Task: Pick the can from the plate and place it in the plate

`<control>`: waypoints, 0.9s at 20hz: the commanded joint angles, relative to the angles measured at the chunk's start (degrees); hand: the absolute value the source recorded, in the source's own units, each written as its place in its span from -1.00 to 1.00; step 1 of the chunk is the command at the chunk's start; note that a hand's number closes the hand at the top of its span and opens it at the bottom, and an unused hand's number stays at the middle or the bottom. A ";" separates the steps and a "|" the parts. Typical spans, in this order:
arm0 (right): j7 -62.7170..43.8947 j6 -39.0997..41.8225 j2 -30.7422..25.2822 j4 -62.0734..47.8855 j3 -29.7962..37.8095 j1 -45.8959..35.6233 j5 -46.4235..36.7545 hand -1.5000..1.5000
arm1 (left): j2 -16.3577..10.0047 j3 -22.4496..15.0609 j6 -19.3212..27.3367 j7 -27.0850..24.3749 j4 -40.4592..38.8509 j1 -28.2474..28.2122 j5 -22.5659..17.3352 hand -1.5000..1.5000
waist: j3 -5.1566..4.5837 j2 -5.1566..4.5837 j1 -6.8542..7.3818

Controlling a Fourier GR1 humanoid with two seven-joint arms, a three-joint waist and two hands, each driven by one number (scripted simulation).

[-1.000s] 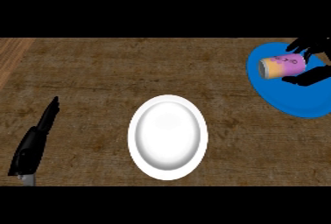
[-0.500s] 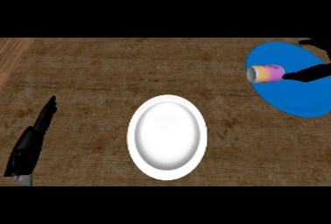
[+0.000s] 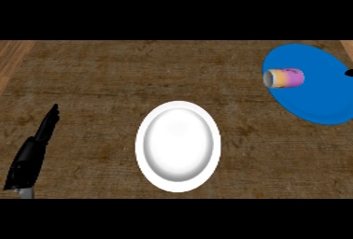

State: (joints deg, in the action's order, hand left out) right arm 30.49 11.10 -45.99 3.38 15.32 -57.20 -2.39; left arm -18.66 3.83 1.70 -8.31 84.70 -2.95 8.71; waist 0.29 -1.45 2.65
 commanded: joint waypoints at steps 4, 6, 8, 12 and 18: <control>3.58 10.51 -7.46 0.13 5.88 4.73 5.83 -1.00 | 0.70 -0.46 0.09 0.97 0.31 1.03 0.25 0.00 | 0.26 -0.54 0.40; 5.15 11.77 -8.71 0.15 6.40 7.00 6.28 -1.00 | 0.40 -0.23 -0.18 1.28 1.98 -0.25 -0.08 0.00 | 0.32 -0.45 0.91; 8.05 13.50 -9.79 0.77 6.55 9.29 6.36 -1.00 | 0.20 0.13 -0.82 -0.11 0.53 0.10 -0.57 0.00 | 0.39 -0.83 0.70; 12.06 14.59 -10.03 1.54 5.73 13.14 5.34 -1.00 | -0.10 0.06 -0.78 0.30 0.96 1.35 -0.15 0.00 | 0.47 -0.92 0.83; 11.84 16.69 -12.81 1.98 6.81 15.20 6.18 -1.00 | 0.87 -0.51 -0.10 -0.80 0.12 0.63 0.57 0.00 | 0.57 -1.03 0.89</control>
